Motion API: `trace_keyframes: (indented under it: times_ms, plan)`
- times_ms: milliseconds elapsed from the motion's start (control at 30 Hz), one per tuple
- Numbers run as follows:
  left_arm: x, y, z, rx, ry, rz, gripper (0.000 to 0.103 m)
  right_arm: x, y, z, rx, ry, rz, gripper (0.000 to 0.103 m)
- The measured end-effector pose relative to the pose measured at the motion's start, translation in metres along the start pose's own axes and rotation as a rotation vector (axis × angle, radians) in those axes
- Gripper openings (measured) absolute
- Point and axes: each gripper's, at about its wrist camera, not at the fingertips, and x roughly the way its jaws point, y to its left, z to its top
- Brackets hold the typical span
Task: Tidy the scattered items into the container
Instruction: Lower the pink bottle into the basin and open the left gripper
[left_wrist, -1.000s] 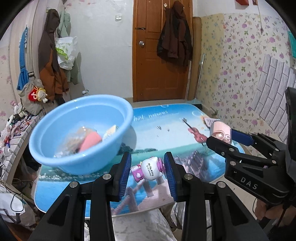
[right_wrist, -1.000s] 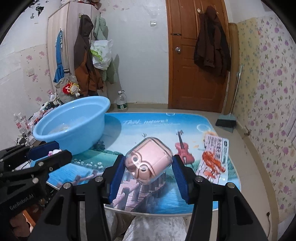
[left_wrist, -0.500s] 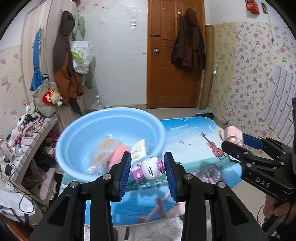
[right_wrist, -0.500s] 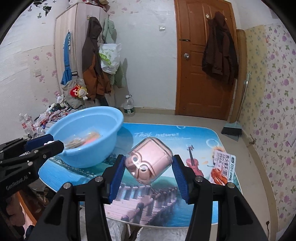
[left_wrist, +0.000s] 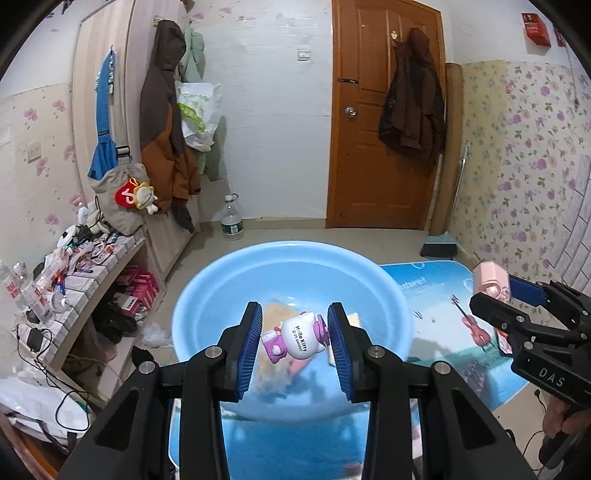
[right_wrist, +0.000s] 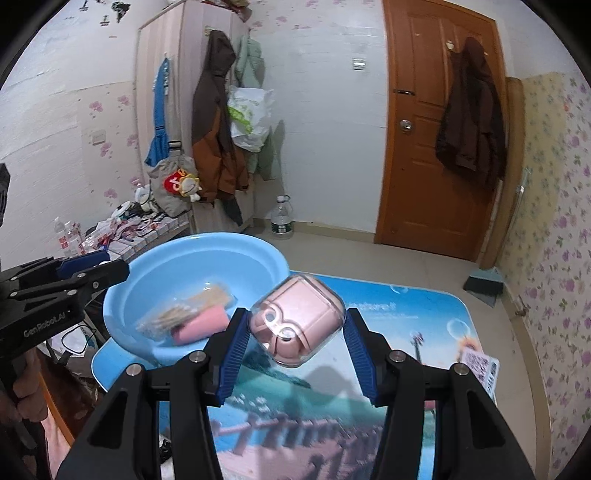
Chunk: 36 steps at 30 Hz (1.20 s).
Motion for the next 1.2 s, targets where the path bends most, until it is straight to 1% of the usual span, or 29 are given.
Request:
trace_keyframes:
  times_ms: [133, 267, 500, 767, 933, 1200]
  plan:
    - [0.008, 0.011, 0.005, -0.011, 0.004, 0.004, 0.035, 0.017, 0.017, 0.013, -0.018, -0.005, 0.023, 0.054]
    - [0.018, 0.018, 0.010, -0.015, 0.008, 0.003, 0.035, 0.039, 0.033, 0.024, -0.025, 0.010, 0.050, 0.054]
    - [0.039, 0.024, 0.011, -0.026, 0.036, -0.005, 0.035, 0.068, 0.049, 0.035, -0.039, 0.032, 0.070, 0.054]
    - [0.070, 0.019, 0.006, -0.013, 0.087, -0.006, 0.035, 0.096, 0.058, 0.032, -0.058, 0.073, 0.082, 0.054]
    - [0.088, 0.016, -0.002, -0.004, 0.125, -0.006, 0.035, 0.105, 0.062, 0.027, -0.066, 0.083, 0.090, 0.054]
    - [0.104, 0.014, -0.009, -0.005, 0.165, -0.004, 0.035, 0.119, 0.062, 0.022, -0.065, 0.106, 0.095, 0.054]
